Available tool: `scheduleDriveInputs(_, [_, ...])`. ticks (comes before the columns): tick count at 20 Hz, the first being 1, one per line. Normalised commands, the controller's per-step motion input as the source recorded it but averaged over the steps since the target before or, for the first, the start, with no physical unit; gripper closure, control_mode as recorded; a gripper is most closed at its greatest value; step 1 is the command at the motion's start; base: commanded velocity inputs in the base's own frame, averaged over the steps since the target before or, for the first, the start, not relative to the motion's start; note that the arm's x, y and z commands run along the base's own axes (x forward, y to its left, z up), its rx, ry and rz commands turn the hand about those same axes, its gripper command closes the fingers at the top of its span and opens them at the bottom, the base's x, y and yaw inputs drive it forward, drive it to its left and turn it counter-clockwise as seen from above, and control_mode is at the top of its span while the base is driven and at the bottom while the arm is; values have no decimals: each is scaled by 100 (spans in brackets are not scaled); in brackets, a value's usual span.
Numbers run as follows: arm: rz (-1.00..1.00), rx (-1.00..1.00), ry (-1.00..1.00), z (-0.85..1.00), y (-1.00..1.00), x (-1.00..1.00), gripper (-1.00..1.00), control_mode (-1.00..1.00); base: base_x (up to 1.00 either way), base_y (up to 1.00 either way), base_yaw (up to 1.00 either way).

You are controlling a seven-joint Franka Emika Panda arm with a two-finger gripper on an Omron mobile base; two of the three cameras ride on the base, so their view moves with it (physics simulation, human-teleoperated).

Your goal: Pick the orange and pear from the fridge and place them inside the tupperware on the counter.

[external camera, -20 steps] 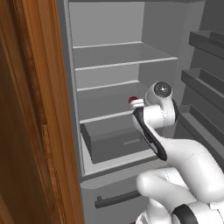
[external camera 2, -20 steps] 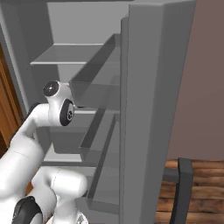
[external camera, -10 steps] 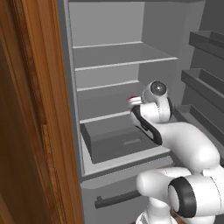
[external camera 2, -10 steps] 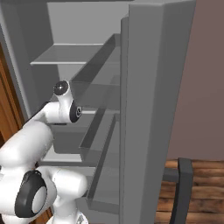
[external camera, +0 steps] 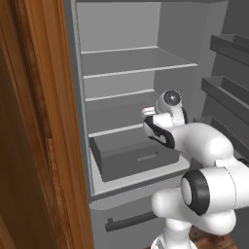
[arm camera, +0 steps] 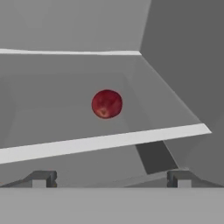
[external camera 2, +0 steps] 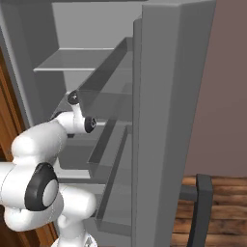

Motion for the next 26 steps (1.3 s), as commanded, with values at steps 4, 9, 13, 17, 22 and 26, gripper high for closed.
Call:
scheduleDriveInputs(4, [0,0,0,-16,-10,37,-100,-100,0,0,0])
scheduleDriveInputs(9, [0,0,0,-13,-1,41,-100,-100,0,0,0])
scheduleDriveInputs(13, [0,0,0,-14,0,38,-100,-100,0,0,0])
scheduleDriveInputs(17, [0,0,0,-22,0,37,-100,-100,0,0,0])
scheduleDriveInputs(22, [0,0,0,-24,0,37,-100,-100,0,0,0])
scheduleDriveInputs(26, [0,0,0,-17,0,41,-100,-100,0,0,0])
